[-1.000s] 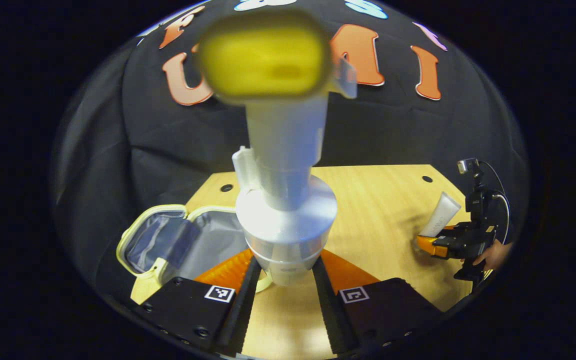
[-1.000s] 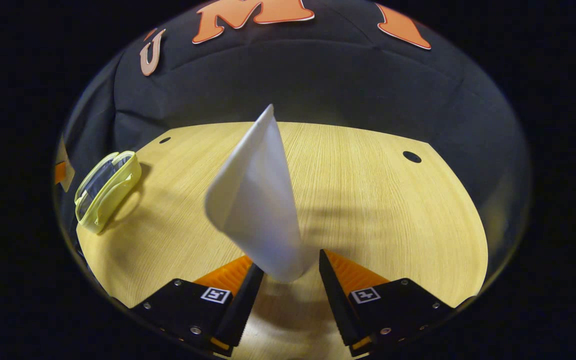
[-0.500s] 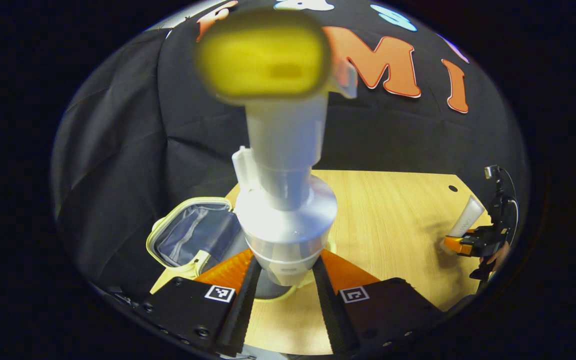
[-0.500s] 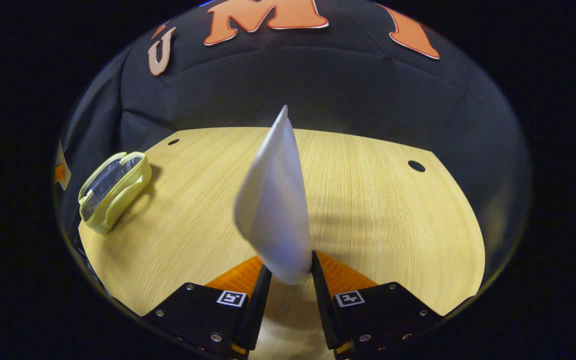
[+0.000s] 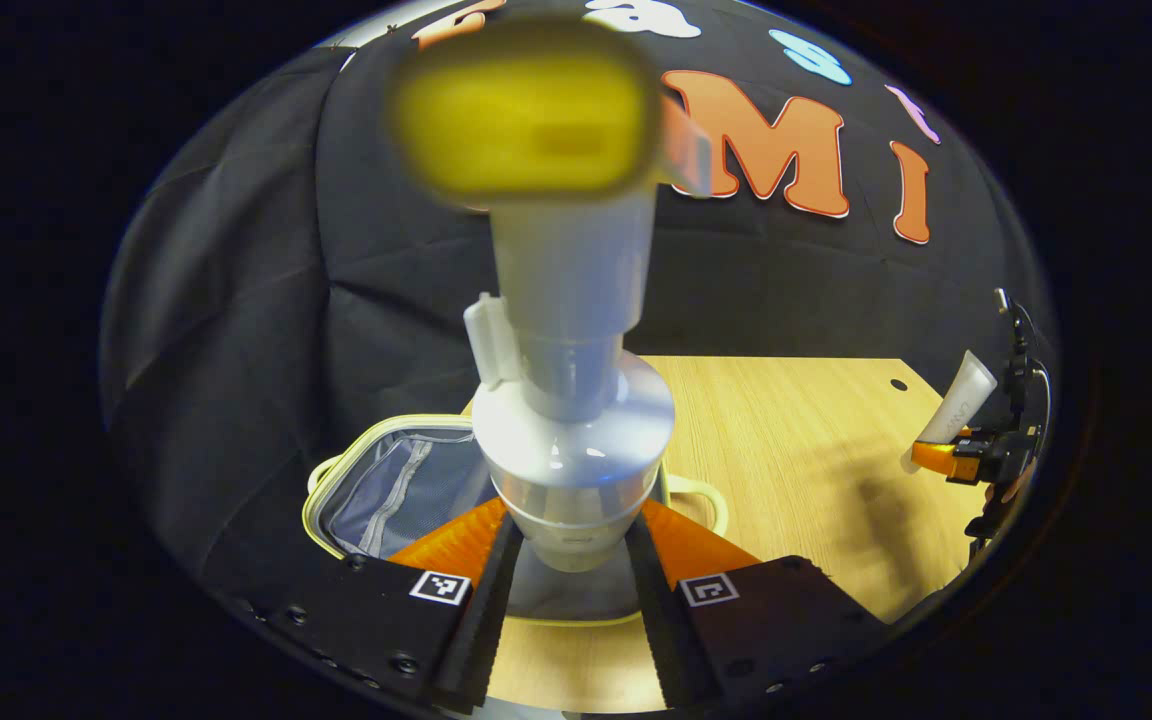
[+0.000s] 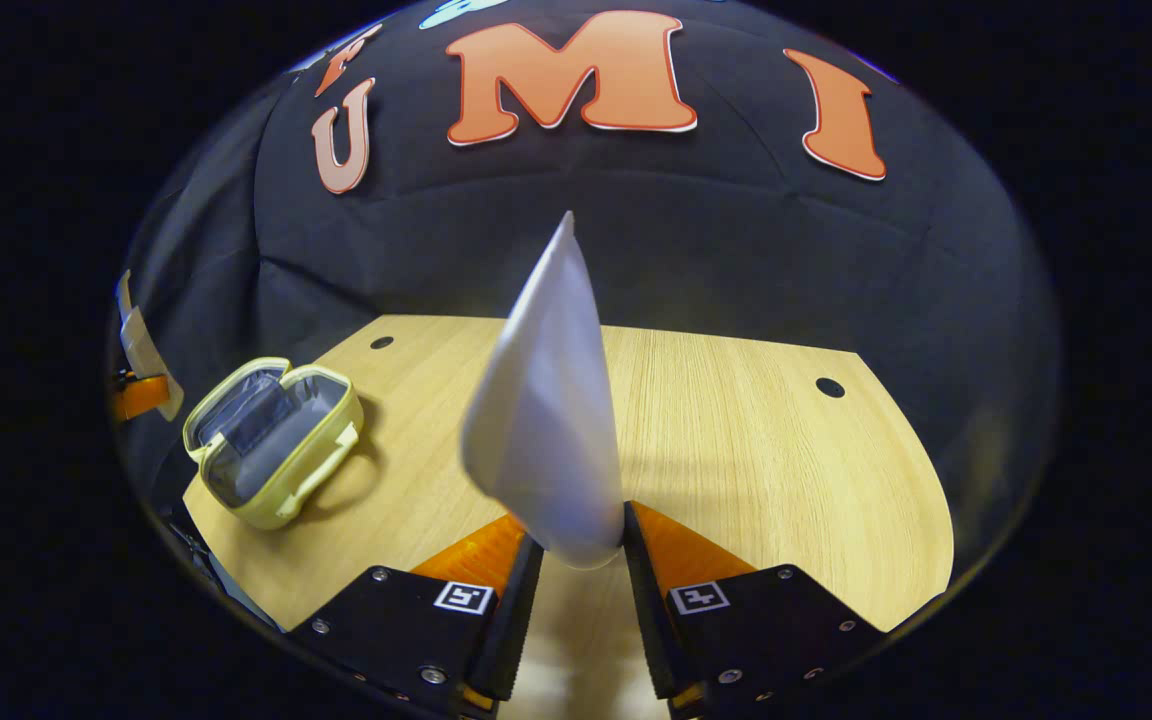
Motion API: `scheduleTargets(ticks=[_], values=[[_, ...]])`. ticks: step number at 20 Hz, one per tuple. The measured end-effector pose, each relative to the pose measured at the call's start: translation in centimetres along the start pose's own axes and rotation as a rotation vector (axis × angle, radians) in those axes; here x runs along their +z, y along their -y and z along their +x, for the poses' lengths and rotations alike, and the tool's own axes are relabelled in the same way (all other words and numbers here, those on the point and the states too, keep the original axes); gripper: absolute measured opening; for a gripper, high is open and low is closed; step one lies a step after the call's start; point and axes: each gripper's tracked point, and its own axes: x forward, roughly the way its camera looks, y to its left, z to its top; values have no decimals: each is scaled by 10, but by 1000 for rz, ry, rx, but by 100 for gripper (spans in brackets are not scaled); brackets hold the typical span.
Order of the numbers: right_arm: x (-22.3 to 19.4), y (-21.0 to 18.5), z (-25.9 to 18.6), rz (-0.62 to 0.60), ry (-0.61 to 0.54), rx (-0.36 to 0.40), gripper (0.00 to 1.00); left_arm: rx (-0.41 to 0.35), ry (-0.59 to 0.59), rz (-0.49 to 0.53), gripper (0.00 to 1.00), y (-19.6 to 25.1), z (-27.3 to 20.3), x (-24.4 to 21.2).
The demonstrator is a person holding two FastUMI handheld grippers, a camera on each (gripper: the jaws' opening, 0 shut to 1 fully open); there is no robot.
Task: First open the suitcase, pack the skin care products into it, and then close the suitcase.
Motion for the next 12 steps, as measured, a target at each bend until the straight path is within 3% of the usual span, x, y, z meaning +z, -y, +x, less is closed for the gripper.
scheduleTargets(ticks=[8, 9, 12], values=[[20, -72, -24, 14, 16, 20, 50, -135, -21, 21, 61, -40, 31, 0], [24, -80, -26, 19, 23, 23, 55, -147, -27, 27, 61, -43, 37, 0], [32, -105, -36, 36, 46, 19, 50, -200, -46, 47, 61, -50, 54, -4]])
